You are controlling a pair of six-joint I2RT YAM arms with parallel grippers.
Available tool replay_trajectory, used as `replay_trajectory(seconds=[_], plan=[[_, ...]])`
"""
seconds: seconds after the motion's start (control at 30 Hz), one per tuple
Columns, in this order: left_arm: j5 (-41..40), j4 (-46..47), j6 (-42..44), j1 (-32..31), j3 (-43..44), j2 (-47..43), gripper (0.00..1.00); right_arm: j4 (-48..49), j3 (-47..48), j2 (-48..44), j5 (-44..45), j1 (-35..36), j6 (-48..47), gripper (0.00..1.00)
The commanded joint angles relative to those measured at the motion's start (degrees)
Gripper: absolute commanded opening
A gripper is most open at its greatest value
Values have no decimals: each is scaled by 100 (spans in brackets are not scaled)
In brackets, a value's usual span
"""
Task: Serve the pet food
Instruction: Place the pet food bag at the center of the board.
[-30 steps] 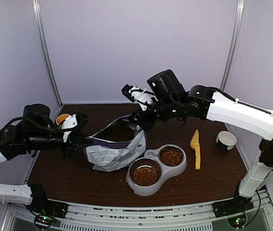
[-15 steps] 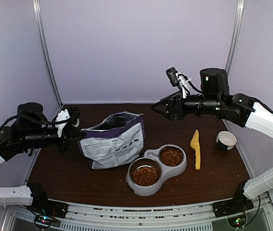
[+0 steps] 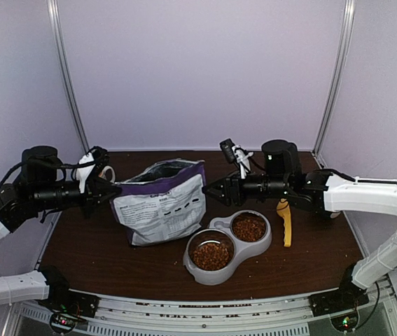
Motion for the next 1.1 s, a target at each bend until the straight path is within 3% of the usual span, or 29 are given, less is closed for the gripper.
replay_trajectory(seconds=[0.0, 0.17, 0.37, 0.43, 0.67, 1.07], plan=[[-23, 741, -122, 82, 41, -252, 0, 922, 182, 426, -381, -160, 305, 49], [-123, 750, -136, 133, 14, -357, 0, 834, 550, 892, -868, -197, 256, 46], [-193, 740, -128, 171, 22, -340, 0, 912, 704, 1269, -1281, -205, 281, 18], [-289, 735, -134, 178, 15, -366, 0, 1088, 647, 1261, -1393, -215, 344, 0], [-2524, 647, -329, 285, -31, -677, 0, 1337, 371, 1038, -1368, -190, 461, 0], [-2539, 665, -330, 330, -100, -762, 0, 1788, -40, 835, -1148, 631, 779, 0]])
